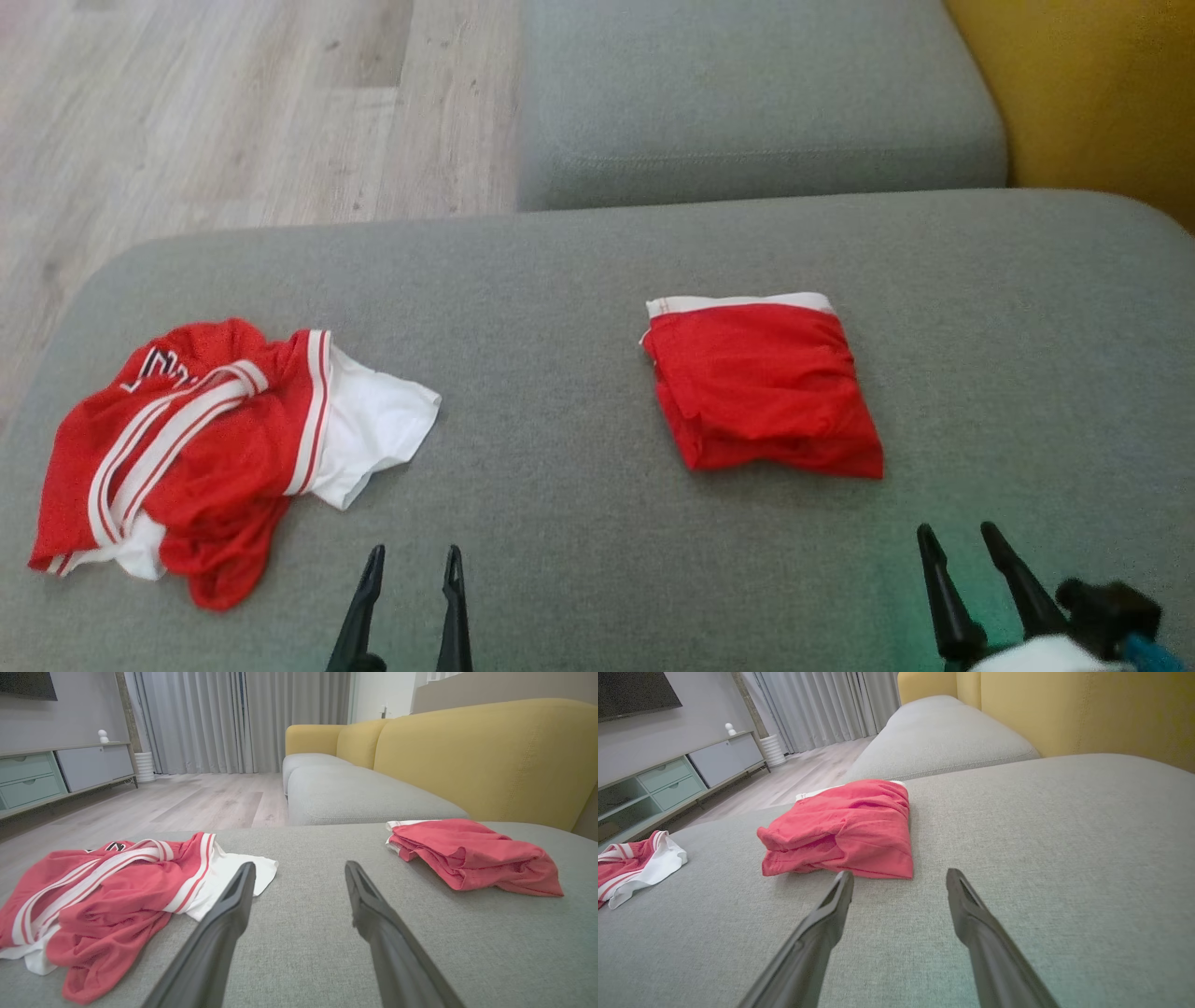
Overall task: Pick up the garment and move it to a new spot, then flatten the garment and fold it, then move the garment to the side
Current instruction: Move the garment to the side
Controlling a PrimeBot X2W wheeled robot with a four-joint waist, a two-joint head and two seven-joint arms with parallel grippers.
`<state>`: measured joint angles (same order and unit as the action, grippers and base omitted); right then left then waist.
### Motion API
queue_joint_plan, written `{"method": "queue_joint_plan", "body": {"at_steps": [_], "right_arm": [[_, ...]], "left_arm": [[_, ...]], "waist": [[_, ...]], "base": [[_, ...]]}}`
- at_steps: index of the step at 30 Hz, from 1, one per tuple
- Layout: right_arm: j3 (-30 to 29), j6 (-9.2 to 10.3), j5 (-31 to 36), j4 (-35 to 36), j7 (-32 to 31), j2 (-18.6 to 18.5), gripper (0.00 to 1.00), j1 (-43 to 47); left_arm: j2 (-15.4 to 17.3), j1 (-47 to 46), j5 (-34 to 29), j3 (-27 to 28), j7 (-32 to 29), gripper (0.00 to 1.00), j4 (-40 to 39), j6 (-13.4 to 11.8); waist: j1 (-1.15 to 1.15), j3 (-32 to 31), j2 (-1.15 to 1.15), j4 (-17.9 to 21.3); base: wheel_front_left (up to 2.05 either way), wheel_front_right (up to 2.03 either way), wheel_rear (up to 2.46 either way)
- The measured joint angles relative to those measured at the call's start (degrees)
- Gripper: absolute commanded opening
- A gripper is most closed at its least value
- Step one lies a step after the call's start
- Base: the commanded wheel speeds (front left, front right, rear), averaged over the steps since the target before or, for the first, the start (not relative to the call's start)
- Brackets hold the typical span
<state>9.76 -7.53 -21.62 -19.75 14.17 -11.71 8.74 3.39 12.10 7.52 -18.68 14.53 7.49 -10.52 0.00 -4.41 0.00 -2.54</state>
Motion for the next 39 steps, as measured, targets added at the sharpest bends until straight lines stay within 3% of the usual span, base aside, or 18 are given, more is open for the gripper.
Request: {"method": "queue_joint_plan", "body": {"at_steps": [6,17,24,25,27,33,39], "right_arm": [[0.49,0.00,-5.87,-4.64,-6.13,-0.42,1.00,-8.15],[0.66,0.00,-13.51,-14.66,-20.00,-4.94,1.00,-28.02],[4.56,0.00,-15.71,-20.75,-24.14,-5.32,1.00,-33.20],[5.03,0.00,-15.84,-21.54,-24.43,-5.31,0.63,-33.56],[6.08,0.00,-16.83,-22.29,-24.86,-5.57,0.00,-34.53],[8.76,-0.01,-18.19,-22.70,-24.82,-7.71,0.00,-36.41],[9.26,-0.01,-16.64,-21.27,-24.27,-16.96,0.00,-36.77]], "left_arm": [[-0.01,-0.49,-0.01,-0.52,0.01,1.00,0.01,0.40],[-0.10,-8.05,-0.01,-3.48,0.01,1.00,0.02,0.96],[-0.15,-10.61,0.08,-5.46,0.01,1.00,0.75,0.91],[-0.18,-10.93,0.08,-5.59,0.01,1.00,0.81,0.87],[-0.18,-11.48,0.08,-5.71,0.01,1.00,1.04,0.85],[-0.19,-11.96,0.25,-5.66,0.01,1.00,1.13,-0.08],[-0.19,-12.64,0.65,-5.42,0.01,1.00,0.87,-0.07]], "waist": [[0.00,2.83,0.00,-1.02],[-0.02,10.63,0.00,-2.82],[-0.01,14.18,0.00,-4.85],[-0.01,14.55,0.00,-5.11],[-0.01,15.20,0.00,-5.54],[0.00,16.14,0.00,-4.80],[0.00,17.79,0.00,-1.63]], "base": [[0.00,0.00,0.00],[0.00,0.00,0.00],[0.00,0.00,0.00],[0.00,0.00,0.00],[0.00,0.00,0.00],[0.00,0.00,0.00],[0.00,0.00,0.00]]}}
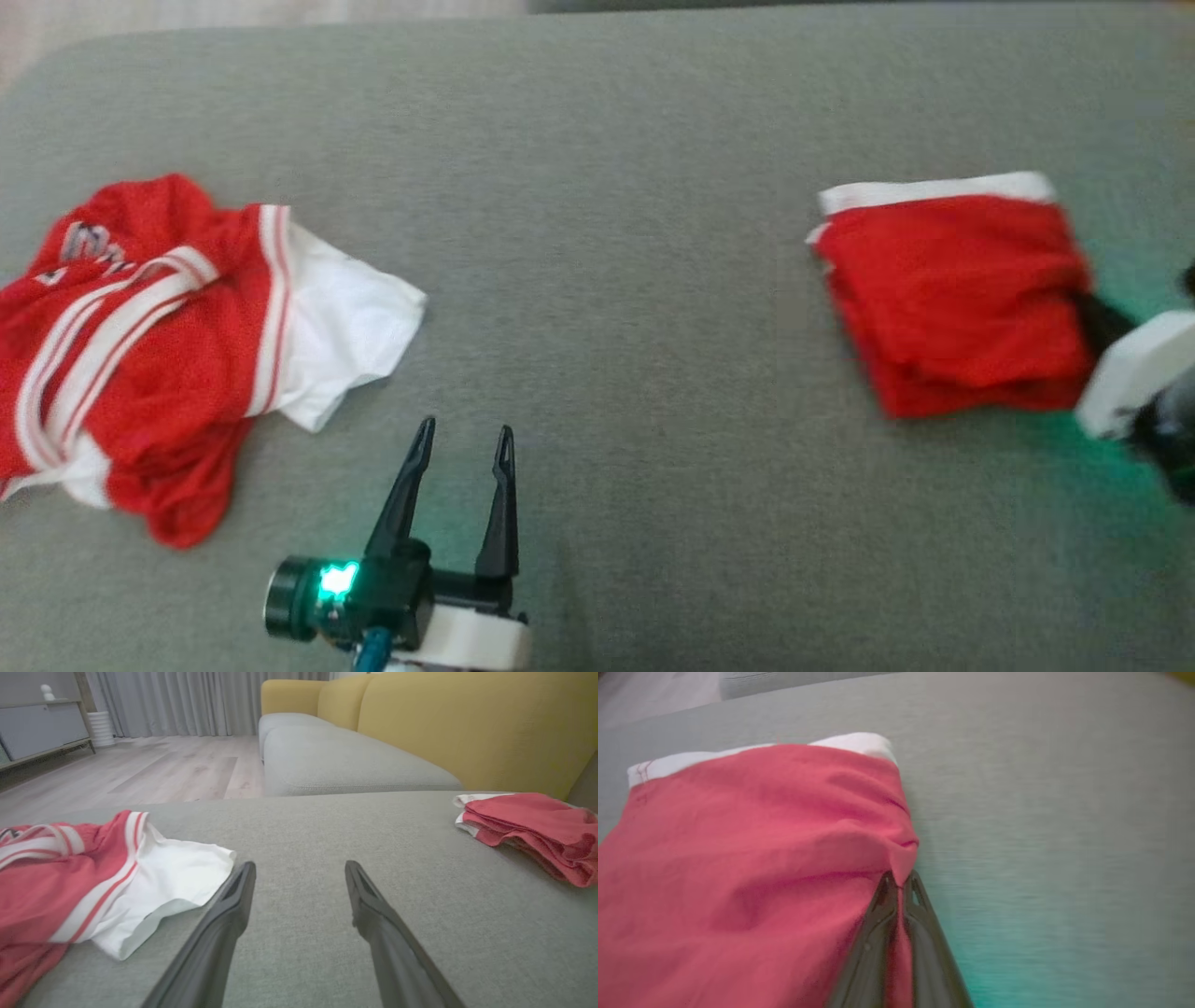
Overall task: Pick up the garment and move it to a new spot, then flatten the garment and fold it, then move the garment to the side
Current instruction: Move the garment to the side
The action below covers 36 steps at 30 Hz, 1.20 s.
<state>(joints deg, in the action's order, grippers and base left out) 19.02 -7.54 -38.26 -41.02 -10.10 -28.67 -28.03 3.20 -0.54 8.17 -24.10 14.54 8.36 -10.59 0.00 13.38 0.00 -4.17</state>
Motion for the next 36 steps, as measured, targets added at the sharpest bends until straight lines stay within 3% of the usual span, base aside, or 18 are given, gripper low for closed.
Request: {"method": "queue_joint_plan", "body": {"at_steps": [4,8,17,18,19,24,30,36], "right_arm": [[-1.34,0.00,1.47,1.42,-1.02,-6.11,0.00,-2.97],[-3.65,0.00,3.27,2.67,-1.56,-9.68,0.00,-6.93],[-9.09,0.00,9.89,0.94,-2.42,-11.46,0.00,-12.51],[-9.09,0.00,9.89,0.94,-2.42,-11.46,0.44,-12.51],[-10.12,0.00,11.25,0.33,-1.72,-11.47,1.00,-12.89],[-14.64,0.00,19.80,-2.57,1.58,-10.39,1.00,-13.99],[-15.73,0.01,25.28,-0.21,7.30,-1.98,1.00,-13.17],[-11.81,0.00,23.81,4.93,12.95,5.24,1.00,-3.64]], "left_arm": [[-0.02,-2.48,-0.29,0.02,0.00,1.00,-0.20,0.66],[-0.02,-6.20,-1.82,0.09,0.00,1.00,-0.20,2.11],[0.02,-12.12,-3.31,0.53,0.02,1.00,0.10,3.64],[0.02,-12.12,-3.31,0.53,0.02,1.00,0.10,3.64],[0.03,-12.48,-3.54,0.57,0.09,1.00,0.24,3.92],[0.02,-13.19,-3.70,0.56,0.09,1.00,1.05,4.09],[-0.02,-12.31,-3.33,0.55,0.10,1.00,1.75,4.01],[-0.07,-7.36,-1.69,0.68,0.10,1.00,2.15,2.86]], "waist": [[0.00,2.58,0.00,2.53],[-0.01,5.92,0.00,4.83],[-0.01,12.77,0.00,9.19],[-0.01,12.77,0.00,9.19],[-0.02,13.18,0.00,9.54],[0.00,12.81,0.00,10.07],[0.01,8.60,0.00,9.28],[0.01,2.38,0.00,7.64]], "base": [[0.00,0.00,0.00],[0.00,0.00,0.00],[0.00,0.00,0.00],[0.00,0.00,0.00],[0.00,0.00,0.00],[0.00,0.00,0.00],[0.00,0.00,0.00],[0.00,0.00,0.00]]}}
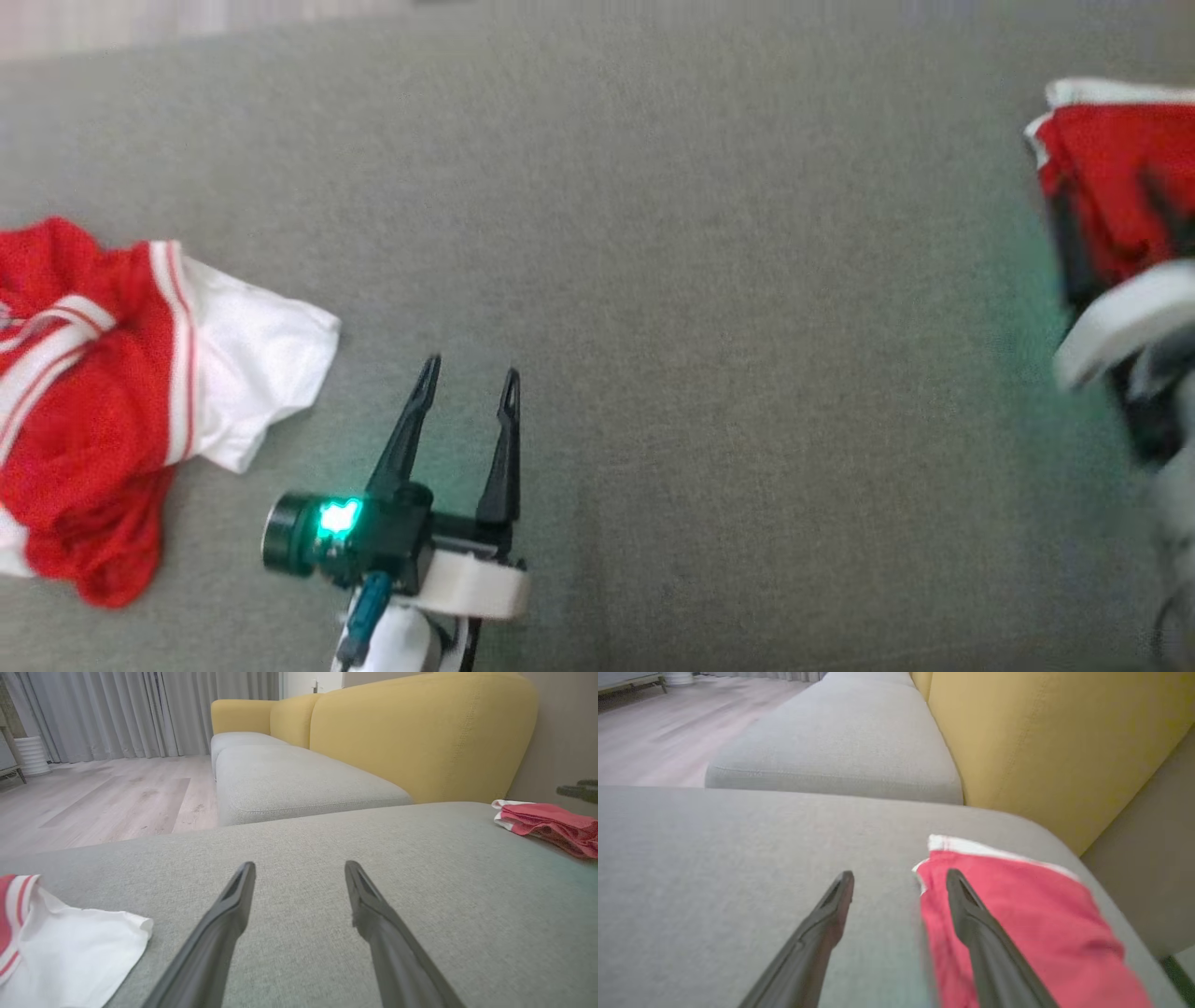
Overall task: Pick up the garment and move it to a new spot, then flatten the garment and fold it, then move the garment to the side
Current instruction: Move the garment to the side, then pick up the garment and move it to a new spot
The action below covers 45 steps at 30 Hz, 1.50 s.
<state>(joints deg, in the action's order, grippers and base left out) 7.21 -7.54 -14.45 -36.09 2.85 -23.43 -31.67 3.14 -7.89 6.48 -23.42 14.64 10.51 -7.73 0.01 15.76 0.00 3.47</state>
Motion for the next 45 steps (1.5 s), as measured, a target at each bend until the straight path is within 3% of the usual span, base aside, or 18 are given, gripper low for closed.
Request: {"method": "queue_joint_plan", "body": {"at_steps": [10,13,19,27,45], "right_arm": [[5.80,0.00,-4.90,5.06,10.48,10.50,1.00,18.02],[3.88,0.00,-4.90,8.37,11.35,13.24,1.00,23.88],[-3.19,0.00,-1.81,20.56,11.36,16.91,1.00,35.59],[-3.92,0.01,0.46,25.69,11.36,18.68,1.00,44.33],[-3.61,0.00,1.92,26.83,11.36,19.53,1.00,46.87]], "left_arm": [[-0.03,9.01,3.92,1.41,-0.01,1.00,-0.38,-2.99],[-0.03,11.60,3.89,2.19,-0.02,1.00,-1.65,-4.54],[0.01,15.13,3.21,4.67,-0.01,1.00,-4.92,-4.80],[0.07,20.27,0.74,5.39,-0.01,1.00,-6.32,-2.92],[0.08,22.32,0.44,6.69,-0.01,1.00,-4.02,-2.29]], "waist": [[0.01,-12.00,0.00,-3.48],[0.02,-15.23,0.00,-4.54],[0.01,-20.49,0.00,-6.52],[0.00,-24.33,0.00,-7.51],[-0.01,-26.54,0.00,-6.71]], "base": [[0.00,0.00,0.00],[0.00,0.00,0.00],[0.00,0.00,0.00],[0.00,0.00,0.00],[0.00,0.00,0.00]]}}
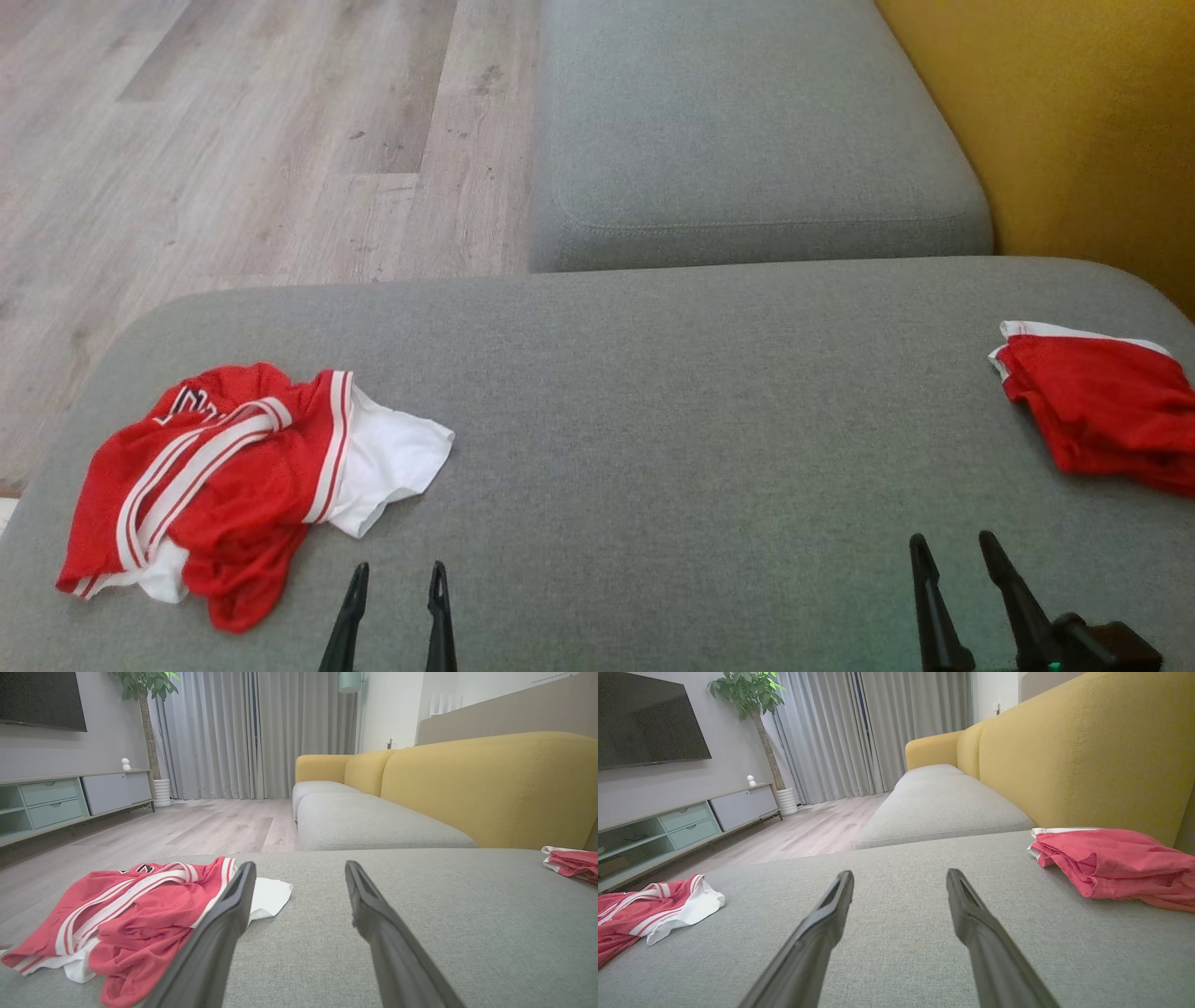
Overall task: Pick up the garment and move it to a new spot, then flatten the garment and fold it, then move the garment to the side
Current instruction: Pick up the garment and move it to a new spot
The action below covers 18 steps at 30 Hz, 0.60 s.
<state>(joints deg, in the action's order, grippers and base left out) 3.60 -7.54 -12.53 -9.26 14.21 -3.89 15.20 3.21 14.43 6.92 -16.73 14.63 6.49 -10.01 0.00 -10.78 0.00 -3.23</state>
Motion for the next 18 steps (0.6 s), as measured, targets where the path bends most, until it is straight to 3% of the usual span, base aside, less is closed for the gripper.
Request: {"method": "queue_joint_plan", "body": {"at_steps": [18], "right_arm": [[0.26,0.00,-0.09,0.22,0.00,0.41,1.00,0.79]], "left_arm": [[0.00,-0.04,-0.05,0.05,-0.01,1.00,0.31,0.51]], "waist": [[0.00,0.88,0.00,-1.91]], "base": [[0.00,0.00,0.00]]}}
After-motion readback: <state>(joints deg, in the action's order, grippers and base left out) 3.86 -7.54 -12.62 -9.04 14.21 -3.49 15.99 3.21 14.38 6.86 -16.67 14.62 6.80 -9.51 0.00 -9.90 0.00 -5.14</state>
